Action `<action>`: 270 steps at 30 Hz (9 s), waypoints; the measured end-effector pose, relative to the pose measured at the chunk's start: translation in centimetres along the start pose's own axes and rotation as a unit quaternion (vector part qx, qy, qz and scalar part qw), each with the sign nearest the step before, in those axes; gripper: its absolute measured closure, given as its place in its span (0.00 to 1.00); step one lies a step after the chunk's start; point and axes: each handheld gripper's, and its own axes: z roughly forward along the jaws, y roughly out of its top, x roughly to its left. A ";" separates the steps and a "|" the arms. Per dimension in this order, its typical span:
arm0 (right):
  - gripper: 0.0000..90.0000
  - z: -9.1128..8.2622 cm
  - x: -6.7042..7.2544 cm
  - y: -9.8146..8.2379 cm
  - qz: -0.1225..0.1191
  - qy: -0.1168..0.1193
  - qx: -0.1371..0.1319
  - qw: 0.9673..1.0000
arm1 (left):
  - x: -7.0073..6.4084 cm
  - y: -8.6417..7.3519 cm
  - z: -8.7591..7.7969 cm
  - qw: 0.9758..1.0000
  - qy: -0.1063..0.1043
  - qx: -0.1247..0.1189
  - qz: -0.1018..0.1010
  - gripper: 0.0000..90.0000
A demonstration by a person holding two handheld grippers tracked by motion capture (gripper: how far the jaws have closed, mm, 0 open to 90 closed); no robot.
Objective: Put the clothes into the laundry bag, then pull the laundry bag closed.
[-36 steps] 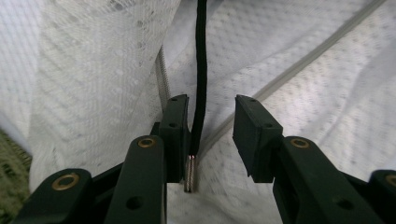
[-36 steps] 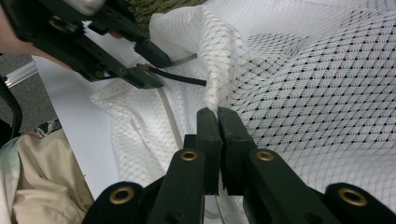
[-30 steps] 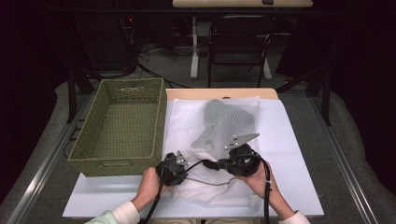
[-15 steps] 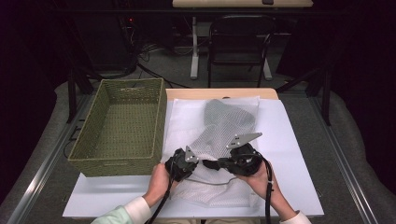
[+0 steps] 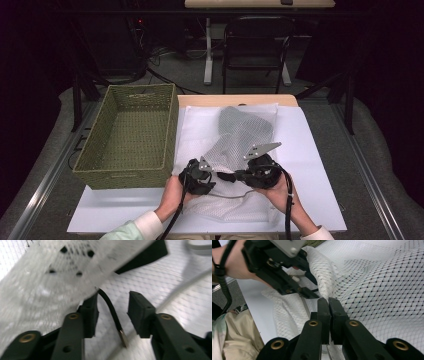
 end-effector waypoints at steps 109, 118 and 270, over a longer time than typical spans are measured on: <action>0.98 1.5 -0.7 -5.3 0.001 0.019 0.096 0.995 | -1.6 -3.4 -3.4 0.990 0.042 0.023 0.133 0.69; 0.98 1.6 -0.6 -5.5 0.003 0.026 0.106 0.994 | -1.8 -4.0 -3.7 0.989 -0.023 0.030 0.140 1.00; 0.33 9.6 8.9 0.0 -0.127 0.161 0.082 0.975 | 1.3 -5.5 -6.8 0.998 -0.035 -0.003 -0.046 0.97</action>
